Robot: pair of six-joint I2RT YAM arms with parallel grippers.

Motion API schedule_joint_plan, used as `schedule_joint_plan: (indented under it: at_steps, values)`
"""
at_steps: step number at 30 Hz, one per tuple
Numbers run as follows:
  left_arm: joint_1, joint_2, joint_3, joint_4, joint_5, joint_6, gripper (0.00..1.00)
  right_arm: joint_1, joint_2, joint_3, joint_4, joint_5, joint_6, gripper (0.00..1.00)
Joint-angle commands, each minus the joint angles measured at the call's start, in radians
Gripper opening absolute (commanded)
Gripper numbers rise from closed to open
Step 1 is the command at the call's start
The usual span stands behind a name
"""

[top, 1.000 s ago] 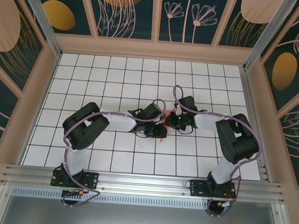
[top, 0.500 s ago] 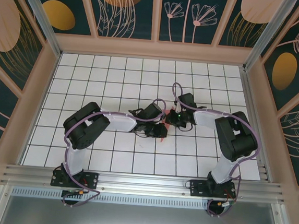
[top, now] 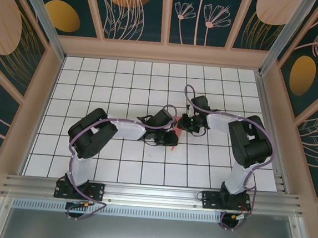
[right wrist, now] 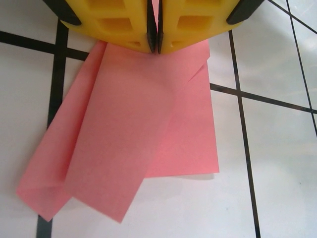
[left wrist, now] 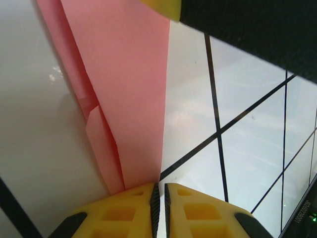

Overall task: Fold a paper plane with a square sheet of paper (fold left side to right side)
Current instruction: Fold the wing for the fifth time at the center of the table.

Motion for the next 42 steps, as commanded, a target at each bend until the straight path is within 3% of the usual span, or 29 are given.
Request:
schedule_joint_plan:
  at_steps: [1,42]
  values:
    - [-0.016,0.08,-0.04,-0.143,-0.027,0.02,0.16,-0.048,0.046,0.041,0.026,0.126,-0.04,0.16]
    - [-0.017,0.08,-0.047,-0.139,-0.025,0.018,0.16,-0.203,0.193,0.27,-0.041,0.144,-0.142,0.16]
